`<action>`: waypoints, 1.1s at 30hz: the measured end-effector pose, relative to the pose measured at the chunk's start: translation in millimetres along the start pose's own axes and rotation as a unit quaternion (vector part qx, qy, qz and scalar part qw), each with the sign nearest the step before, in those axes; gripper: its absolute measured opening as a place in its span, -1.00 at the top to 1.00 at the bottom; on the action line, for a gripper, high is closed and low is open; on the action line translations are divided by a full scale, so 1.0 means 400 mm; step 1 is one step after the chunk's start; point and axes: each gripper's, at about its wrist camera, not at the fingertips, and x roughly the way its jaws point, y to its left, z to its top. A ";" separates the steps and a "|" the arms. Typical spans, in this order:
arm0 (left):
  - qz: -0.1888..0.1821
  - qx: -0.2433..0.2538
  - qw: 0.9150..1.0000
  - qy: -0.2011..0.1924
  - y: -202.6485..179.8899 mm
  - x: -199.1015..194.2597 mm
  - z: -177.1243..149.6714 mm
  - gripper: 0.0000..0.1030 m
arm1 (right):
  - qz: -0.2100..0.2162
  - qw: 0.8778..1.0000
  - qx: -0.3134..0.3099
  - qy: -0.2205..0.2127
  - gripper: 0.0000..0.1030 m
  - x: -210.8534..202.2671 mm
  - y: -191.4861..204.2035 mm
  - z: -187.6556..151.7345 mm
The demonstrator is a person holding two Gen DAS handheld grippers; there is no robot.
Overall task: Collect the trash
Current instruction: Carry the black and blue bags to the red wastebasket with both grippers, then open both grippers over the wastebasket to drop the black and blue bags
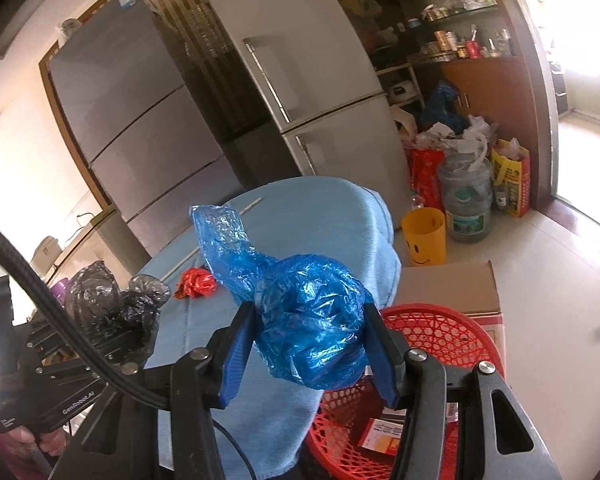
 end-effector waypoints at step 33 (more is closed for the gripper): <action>-0.063 0.083 0.995 -0.013 -0.166 0.024 0.088 0.32 | -0.059 0.997 0.046 0.033 -0.14 0.004 -0.146 -0.009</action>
